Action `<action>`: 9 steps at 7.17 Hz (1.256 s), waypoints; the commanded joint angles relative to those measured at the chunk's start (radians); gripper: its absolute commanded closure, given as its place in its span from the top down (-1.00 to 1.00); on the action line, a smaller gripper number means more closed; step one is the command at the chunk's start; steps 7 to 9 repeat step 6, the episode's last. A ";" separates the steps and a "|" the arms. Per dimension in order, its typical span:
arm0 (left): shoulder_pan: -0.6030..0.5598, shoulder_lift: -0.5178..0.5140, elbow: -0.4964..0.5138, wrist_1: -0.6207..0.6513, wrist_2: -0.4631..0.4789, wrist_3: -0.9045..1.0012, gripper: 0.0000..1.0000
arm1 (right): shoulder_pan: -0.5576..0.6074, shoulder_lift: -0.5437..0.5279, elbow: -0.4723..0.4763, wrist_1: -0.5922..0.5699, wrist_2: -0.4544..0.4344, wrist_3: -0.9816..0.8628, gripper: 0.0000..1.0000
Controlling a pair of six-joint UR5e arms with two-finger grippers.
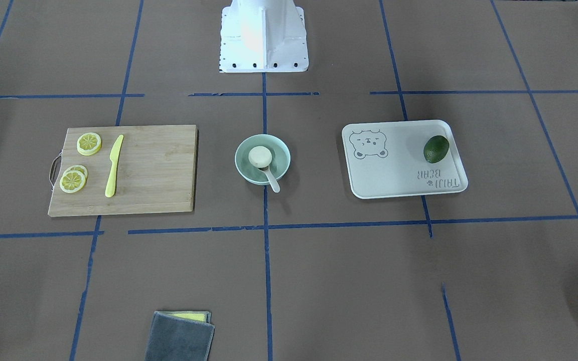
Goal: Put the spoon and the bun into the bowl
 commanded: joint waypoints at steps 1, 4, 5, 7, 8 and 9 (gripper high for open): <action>0.000 0.000 0.000 -0.001 0.000 0.000 1.00 | 0.000 0.000 -0.002 0.000 0.000 0.005 1.00; 0.000 0.002 0.000 -0.001 0.000 0.000 1.00 | 0.000 0.000 -0.002 0.000 0.000 0.005 1.00; 0.000 0.006 0.000 -0.001 0.000 0.000 1.00 | 0.000 0.000 -0.002 0.000 0.000 0.005 1.00; 0.000 0.009 0.000 -0.001 0.000 0.000 1.00 | 0.000 0.002 -0.002 0.000 0.000 0.005 1.00; 0.000 0.009 0.000 -0.001 0.000 0.000 1.00 | 0.000 0.002 -0.002 0.000 0.000 0.005 1.00; 0.000 0.009 0.000 -0.001 0.000 0.000 1.00 | 0.000 0.002 -0.002 0.000 0.000 0.005 1.00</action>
